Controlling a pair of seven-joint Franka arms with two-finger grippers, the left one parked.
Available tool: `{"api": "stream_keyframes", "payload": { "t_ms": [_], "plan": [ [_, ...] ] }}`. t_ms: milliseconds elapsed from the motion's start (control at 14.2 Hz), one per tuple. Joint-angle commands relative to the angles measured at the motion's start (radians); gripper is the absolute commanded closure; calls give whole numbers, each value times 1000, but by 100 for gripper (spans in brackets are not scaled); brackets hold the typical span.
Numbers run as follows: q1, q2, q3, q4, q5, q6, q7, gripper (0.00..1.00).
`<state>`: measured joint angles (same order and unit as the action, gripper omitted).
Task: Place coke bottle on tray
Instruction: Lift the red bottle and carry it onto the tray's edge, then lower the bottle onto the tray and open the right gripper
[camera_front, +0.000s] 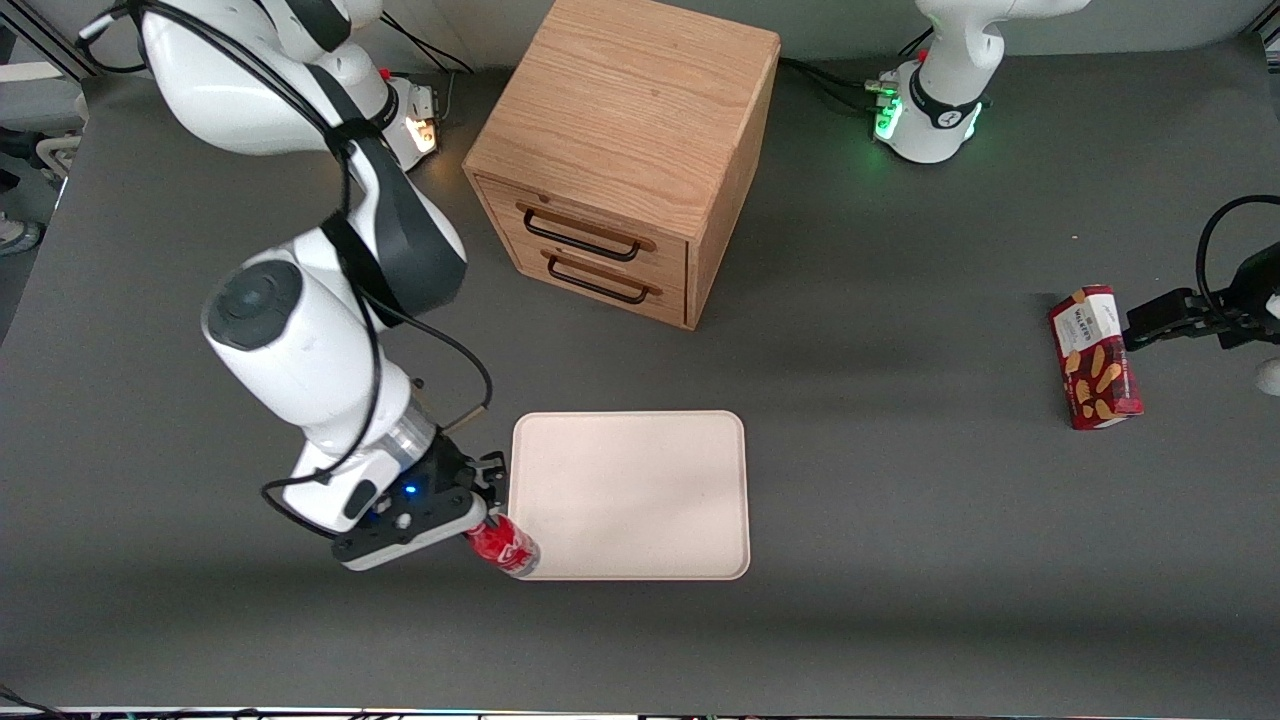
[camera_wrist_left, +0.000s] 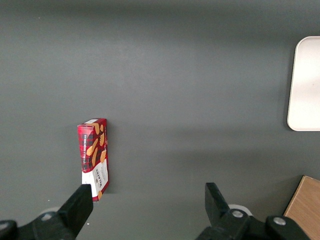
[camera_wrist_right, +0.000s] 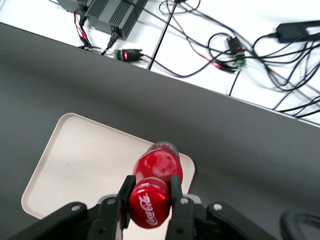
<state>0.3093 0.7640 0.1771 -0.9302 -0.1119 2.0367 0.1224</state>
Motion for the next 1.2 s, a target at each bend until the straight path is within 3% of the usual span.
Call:
{"api": "stream_keyframes", "payload": {
  "t_ms": [0, 423, 1128],
  "plan": [
    [1, 67, 13, 11, -29, 57, 39, 100],
    [-2, 103, 13, -127, -29, 207, 37, 100],
    [-7, 101, 12, -139, -35, 203, 40, 100]
  ]
}}
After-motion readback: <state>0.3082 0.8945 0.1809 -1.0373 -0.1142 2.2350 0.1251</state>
